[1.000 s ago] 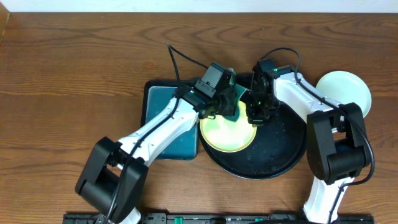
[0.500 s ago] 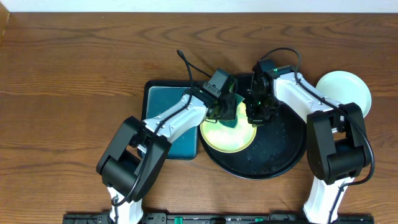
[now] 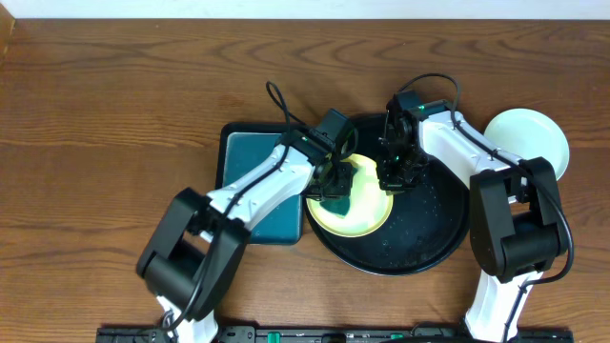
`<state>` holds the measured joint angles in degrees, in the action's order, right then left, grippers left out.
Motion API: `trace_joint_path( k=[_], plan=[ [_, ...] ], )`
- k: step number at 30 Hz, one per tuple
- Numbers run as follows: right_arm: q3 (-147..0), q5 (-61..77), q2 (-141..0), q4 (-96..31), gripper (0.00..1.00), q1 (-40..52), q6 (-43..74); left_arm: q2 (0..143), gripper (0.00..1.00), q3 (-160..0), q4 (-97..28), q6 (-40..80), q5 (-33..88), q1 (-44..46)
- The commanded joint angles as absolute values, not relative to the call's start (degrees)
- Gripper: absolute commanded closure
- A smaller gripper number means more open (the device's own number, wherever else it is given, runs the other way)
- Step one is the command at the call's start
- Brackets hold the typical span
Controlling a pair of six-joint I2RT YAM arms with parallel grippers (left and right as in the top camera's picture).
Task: Clean dirty plates on tray and stack at the side
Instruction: 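Scrub the blue scribbles on the yellow plate with the left sponge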
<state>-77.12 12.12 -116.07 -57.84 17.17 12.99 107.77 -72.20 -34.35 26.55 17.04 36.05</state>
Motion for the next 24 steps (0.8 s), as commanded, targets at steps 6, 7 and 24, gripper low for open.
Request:
trace_joint_path(
  k=[6, 7, 24],
  plan=[
    [-75.9, 11.8, -117.3, -58.1, 0.99, 18.2, 13.2, 102.4, 0.92, -71.8, -32.3, 25.7, 16.6, 36.0],
    [-75.9, 11.8, -117.3, -58.1, 0.99, 18.2, 13.3, 102.9, 0.92, -71.7, -32.1, 26.6, 15.7, 36.2],
    [-75.9, 11.8, -117.3, -58.1, 0.99, 18.2, 13.2, 109.9, 0.92, -71.6, -32.7, 28.7, 5.9, 39.6]
  ],
)
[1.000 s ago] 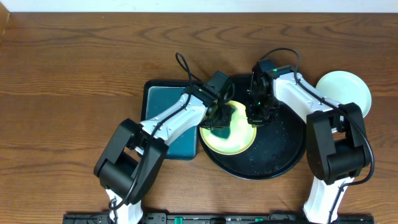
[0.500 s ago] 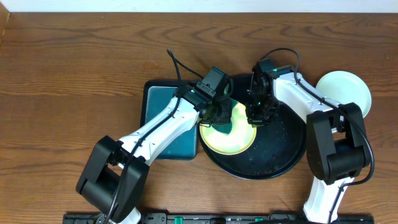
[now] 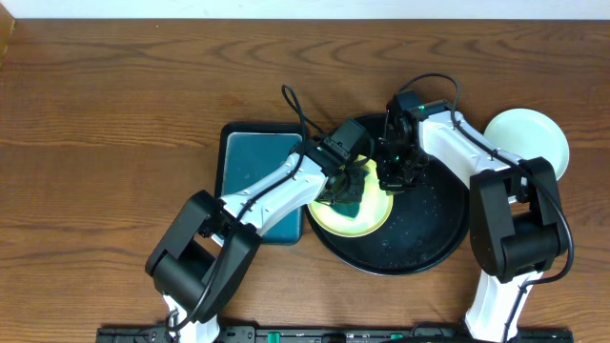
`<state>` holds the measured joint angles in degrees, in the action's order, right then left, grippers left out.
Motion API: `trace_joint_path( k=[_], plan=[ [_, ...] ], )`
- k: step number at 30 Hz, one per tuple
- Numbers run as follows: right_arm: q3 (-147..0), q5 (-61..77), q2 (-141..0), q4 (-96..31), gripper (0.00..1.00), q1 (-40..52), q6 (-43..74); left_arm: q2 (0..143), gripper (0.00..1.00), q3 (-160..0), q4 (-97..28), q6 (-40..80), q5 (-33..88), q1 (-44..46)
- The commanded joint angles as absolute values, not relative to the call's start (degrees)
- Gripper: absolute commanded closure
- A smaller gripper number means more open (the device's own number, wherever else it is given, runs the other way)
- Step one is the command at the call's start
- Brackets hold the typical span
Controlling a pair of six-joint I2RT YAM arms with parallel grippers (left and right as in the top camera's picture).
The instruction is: Clean dirty plates on tray and stack at the side
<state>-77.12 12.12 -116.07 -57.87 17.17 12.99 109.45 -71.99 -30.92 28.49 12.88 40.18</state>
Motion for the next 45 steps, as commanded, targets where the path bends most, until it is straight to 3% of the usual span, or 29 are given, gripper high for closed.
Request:
trace_joint_path(
  k=[1, 6, 15, 20, 29, 35, 45],
  plan=[
    [-75.9, 11.8, -117.3, -58.1, 0.99, 18.2, 13.2, 109.8, 0.92, -71.6, -33.4, 28.3, 4.5, 39.4],
    [-75.9, 11.8, -117.3, -58.1, 0.99, 18.2, 13.2, 109.1, 0.92, -71.6, -34.9, 28.1, 3.3, 36.6],
    [-75.9, 11.8, -117.3, -56.9, 0.99, 18.2, 13.2, 100.7, 0.92, -71.7, -35.2, 25.7, 15.4, 34.6],
    [-75.9, 11.9, -117.3, -54.8, 0.87, 18.2, 13.2, 94.7, 0.92, -71.7, -38.8, 22.7, 15.4, 33.2],
    [-75.5, 11.8, -117.3, -51.6, 0.99, 18.5, 13.3, 90.6, 0.92, -71.5, -45.8, 18.8, 15.4, 21.5],
    [-72.6, 11.8, -117.3, -50.6, 0.99, 18.5, 13.3, 91.1, 0.92, -69.3, -46.8, 17.8, 14.3, 16.1],
    [-68.1, 12.1, -117.3, -49.1, 0.99, 18.5, 14.0, 92.5, 0.92, -65.8, -46.6, 17.8, 12.4, 15.7]
  ],
)
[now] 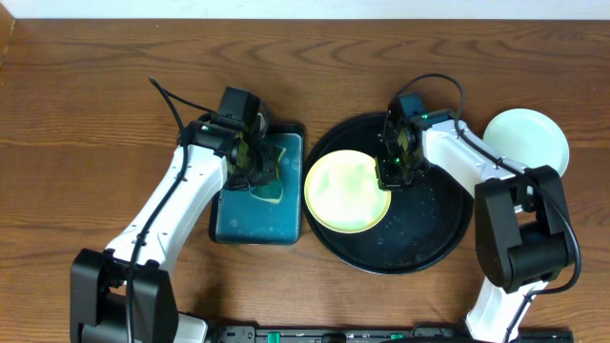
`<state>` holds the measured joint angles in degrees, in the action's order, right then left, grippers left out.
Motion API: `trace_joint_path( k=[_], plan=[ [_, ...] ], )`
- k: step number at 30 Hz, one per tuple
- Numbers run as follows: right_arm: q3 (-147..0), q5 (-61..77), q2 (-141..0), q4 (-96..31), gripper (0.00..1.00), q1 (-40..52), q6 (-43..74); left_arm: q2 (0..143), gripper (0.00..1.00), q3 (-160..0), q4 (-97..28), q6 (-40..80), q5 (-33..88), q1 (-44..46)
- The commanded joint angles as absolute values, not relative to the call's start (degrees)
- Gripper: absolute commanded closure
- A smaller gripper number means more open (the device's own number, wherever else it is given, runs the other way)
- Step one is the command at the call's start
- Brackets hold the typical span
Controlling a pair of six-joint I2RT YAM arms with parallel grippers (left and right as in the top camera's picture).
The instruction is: Clean dirty plates on tray and stack at the side
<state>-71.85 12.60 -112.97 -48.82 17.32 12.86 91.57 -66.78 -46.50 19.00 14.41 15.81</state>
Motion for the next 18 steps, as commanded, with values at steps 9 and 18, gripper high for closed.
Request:
trace_joint_path(
  k=[9, 18],
  plan=[
    [-68.6, 12.3, -111.0, -50.2, 0.99, 15.1, 15.9, 93.5, 0.91, -64.1, -46.7, 17.8, 10.4, 15.7],
    [-68.6, 12.0, -97.7, -49.8, 0.99, 10.0, 17.4, 93.6, 0.91, -64.0, -46.2, 17.8, 10.4, 15.7]
  ],
)
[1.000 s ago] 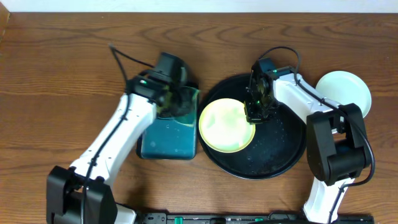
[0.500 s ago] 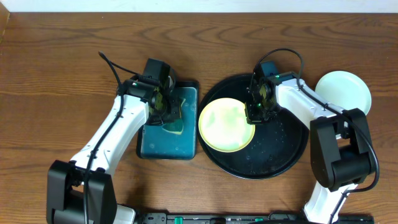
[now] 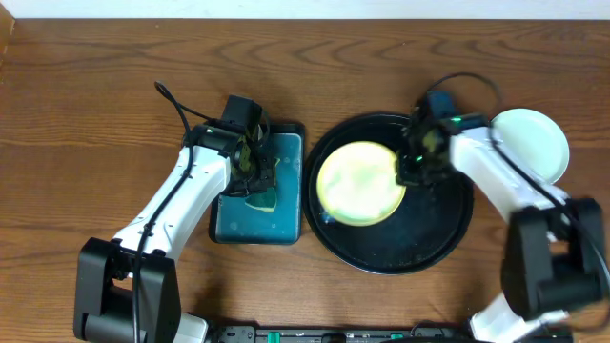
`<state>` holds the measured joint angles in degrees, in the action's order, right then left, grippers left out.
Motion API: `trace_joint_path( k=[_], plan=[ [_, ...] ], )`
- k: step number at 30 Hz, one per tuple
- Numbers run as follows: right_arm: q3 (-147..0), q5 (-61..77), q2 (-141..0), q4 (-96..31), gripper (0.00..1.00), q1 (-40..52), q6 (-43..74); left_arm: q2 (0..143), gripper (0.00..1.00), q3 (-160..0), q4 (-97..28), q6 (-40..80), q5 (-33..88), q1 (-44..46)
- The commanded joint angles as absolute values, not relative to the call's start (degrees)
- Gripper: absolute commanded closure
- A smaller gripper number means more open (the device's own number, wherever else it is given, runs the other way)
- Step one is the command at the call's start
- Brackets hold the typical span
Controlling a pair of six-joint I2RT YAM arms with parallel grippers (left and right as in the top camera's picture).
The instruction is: Clean dirty plates on tray and stack at the side
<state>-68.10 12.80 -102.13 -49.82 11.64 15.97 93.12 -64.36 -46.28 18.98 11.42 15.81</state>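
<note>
A yellow-green plate lies in the round black tray, its right rim pinched by my right gripper, which is shut on it. That plate looks slightly raised on that side. A clean white plate sits on the table to the right of the tray. My left gripper hangs over the teal rectangular tray, shut on a green-yellow sponge that sticks out below its fingers and reaches down to the teal tray.
The wooden table stretches around both trays. Black specks dot the black tray's floor beside the plate. Both arm bases stand at the near edge, and cables loop over each wrist.
The right gripper has shifted right with the yellow-green plate's rim in it, and the plate has moved a little right and up in the tray. The left gripper sits slightly lower over the teal tray.
The left gripper pressed the sponge on the yellow-green plate while the right gripper held the plate's far rim. Then the sponge was further across the plate. Later the left arm was back over the teal tray with the sponge, and now the plate is shifted rightward.
</note>
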Motion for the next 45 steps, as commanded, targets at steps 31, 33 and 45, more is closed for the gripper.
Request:
trace_joint_path(
  k=[31, 33, 45],
  plan=[
    [-68.6, -7.4, -91.4, -52.3, 0.99, 9.1, 15.4, 93.6, 0.91, -64.0, -46.2, 17.8, 10.4, 15.7],
    [-68.6, -7.6, -91.4, -52.2, 0.99, 9.1, 15.2, 93.6, 0.91, -64.0, -46.1, 17.8, 10.4, 15.7],
    [-68.6, -11.6, -86.4, -49.5, 0.99, 11.4, 14.7, 94.5, 0.91, -64.0, -45.8, 17.8, 9.6, 15.7]
  ],
)
